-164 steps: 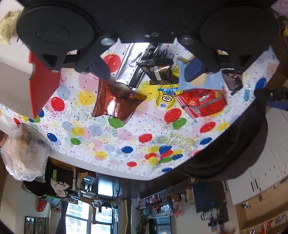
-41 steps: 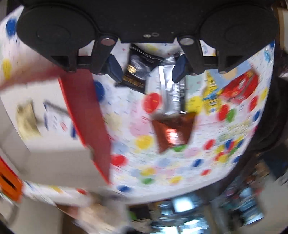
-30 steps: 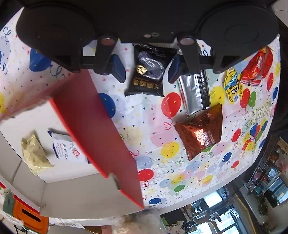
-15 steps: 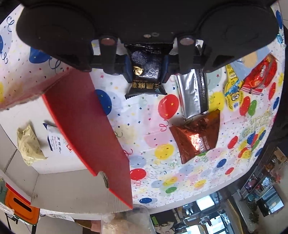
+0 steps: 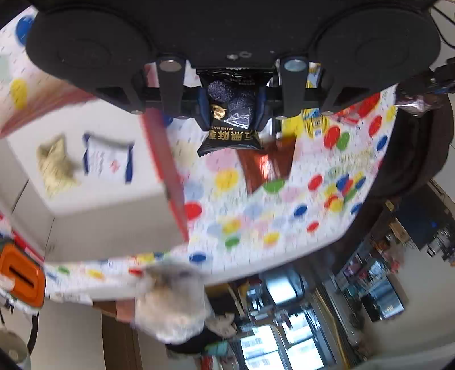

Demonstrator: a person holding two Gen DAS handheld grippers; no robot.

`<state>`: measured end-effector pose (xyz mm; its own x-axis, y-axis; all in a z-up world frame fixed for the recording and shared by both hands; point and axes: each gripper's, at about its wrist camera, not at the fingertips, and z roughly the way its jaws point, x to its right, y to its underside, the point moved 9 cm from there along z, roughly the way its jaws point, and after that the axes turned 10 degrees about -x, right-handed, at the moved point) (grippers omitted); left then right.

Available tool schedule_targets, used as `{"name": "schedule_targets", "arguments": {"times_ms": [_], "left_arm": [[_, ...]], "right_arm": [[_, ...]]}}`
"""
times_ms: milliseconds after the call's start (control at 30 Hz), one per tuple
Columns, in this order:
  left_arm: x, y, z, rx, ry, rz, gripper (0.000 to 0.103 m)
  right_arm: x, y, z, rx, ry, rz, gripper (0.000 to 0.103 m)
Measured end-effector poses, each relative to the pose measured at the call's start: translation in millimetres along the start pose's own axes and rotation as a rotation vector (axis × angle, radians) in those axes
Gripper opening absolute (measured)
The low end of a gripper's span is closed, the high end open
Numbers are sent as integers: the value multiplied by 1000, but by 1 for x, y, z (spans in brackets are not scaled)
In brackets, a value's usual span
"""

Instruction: Organize snacks

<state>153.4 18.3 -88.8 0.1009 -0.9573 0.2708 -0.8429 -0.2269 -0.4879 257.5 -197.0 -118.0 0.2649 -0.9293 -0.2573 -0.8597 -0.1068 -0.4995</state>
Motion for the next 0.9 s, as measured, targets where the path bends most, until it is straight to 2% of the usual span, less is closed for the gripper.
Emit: {"name": "schedule_targets", "arguments": {"times_ms": [200,400,700,900], "left_arm": [[52,-22,15,8,27,67,29],[117,-41,41,-8,58,128,29],[211,-57,99,-85,70,210,29],[257,-60,140,-158,64,263,29]], "right_arm": [[38,-20,-19,36,4,11,31],[95,-34,-27,46,31,33,31],[184,-49,-21,12,70,54,31],[227,-54,-7,-42,77,19,31]]}}
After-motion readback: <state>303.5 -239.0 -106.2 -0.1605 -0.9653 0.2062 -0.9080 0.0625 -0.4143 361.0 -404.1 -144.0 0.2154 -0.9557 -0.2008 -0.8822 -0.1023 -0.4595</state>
